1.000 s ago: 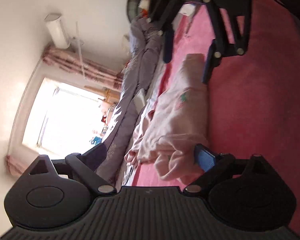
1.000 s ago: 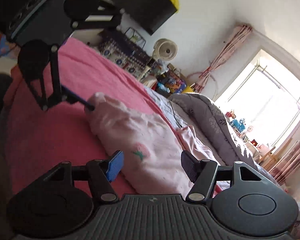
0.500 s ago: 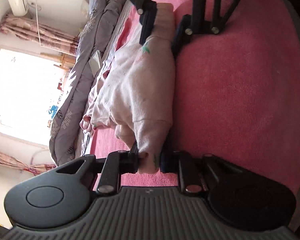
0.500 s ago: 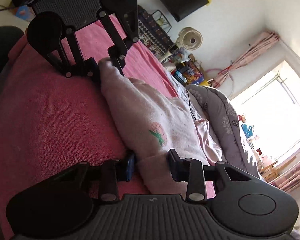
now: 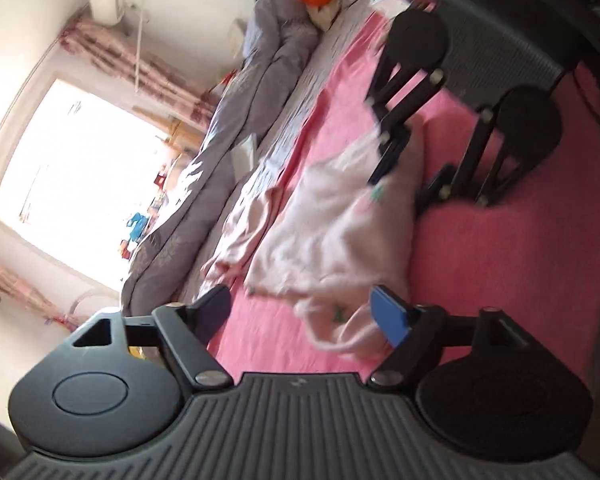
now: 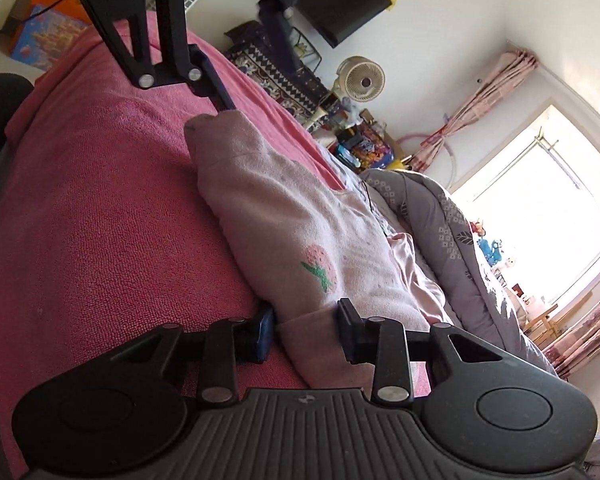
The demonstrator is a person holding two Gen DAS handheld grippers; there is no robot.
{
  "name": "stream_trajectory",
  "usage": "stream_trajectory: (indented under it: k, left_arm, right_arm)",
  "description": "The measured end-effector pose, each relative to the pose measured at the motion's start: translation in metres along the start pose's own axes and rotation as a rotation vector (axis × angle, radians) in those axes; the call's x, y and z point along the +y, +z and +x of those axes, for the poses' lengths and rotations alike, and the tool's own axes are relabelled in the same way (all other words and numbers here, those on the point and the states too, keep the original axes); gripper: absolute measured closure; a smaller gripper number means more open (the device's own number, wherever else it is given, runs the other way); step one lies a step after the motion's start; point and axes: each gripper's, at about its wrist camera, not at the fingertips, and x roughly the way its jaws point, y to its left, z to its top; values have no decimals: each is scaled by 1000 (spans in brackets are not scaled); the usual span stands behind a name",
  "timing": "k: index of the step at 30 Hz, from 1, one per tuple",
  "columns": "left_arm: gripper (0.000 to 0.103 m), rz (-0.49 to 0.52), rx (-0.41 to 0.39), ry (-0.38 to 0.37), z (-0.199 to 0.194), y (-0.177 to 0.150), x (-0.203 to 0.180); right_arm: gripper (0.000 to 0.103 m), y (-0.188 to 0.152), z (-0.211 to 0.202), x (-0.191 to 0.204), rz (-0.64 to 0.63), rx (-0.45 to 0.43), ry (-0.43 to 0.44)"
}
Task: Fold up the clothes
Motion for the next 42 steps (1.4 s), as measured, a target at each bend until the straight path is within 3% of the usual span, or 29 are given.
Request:
stream_trajectory:
  k: [4, 8, 13, 15, 17, 19, 24, 25, 27, 31, 34, 42]
  left_arm:
    - [20, 244, 29, 24, 34, 11, -47]
    - [20, 245, 51, -8, 58, 12, -35]
    - [21, 515, 21, 194, 103, 8, -49]
    - [31, 582, 6, 227, 118, 4, -58]
    - [63, 557, 31, 182, 128, 3, -59]
    - [71, 501, 51, 131, 130, 2, -55]
    - [72, 463, 67, 104, 138, 3, -46]
    - [73, 451, 79, 94, 141, 4, -44]
    - [77, 421, 104, 73, 147, 4, -40]
    - [82, 351, 114, 53, 153, -4, -34]
    - [86, 297, 103, 56, 156, -10, -32]
    - [86, 264, 109, 49, 169, -13, -23]
  right_arm:
    - [68, 0, -4, -4, -18, 1, 2]
    - [70, 3, -12, -11, 35, -7, 10]
    - [72, 14, -18, -30, 142, -28, 19]
    - [72, 19, -20, -32, 135, -38, 8]
    - [72, 20, -21, -24, 50, -39, -17]
    - [68, 16, -21, -8, -107, -42, -43]
    - [53, 11, -11, 24, -433, -76, -94]
    - [55, 13, -7, 24, -449, -72, -86]
    - [74, 16, 0, 24, -470, -59, -67]
    - [77, 10, 2, 24, -520, -42, -58]
    - [77, -11, -8, 13, -477, -12, -62]
    - [77, -31, -30, 2, -490, 39, -85]
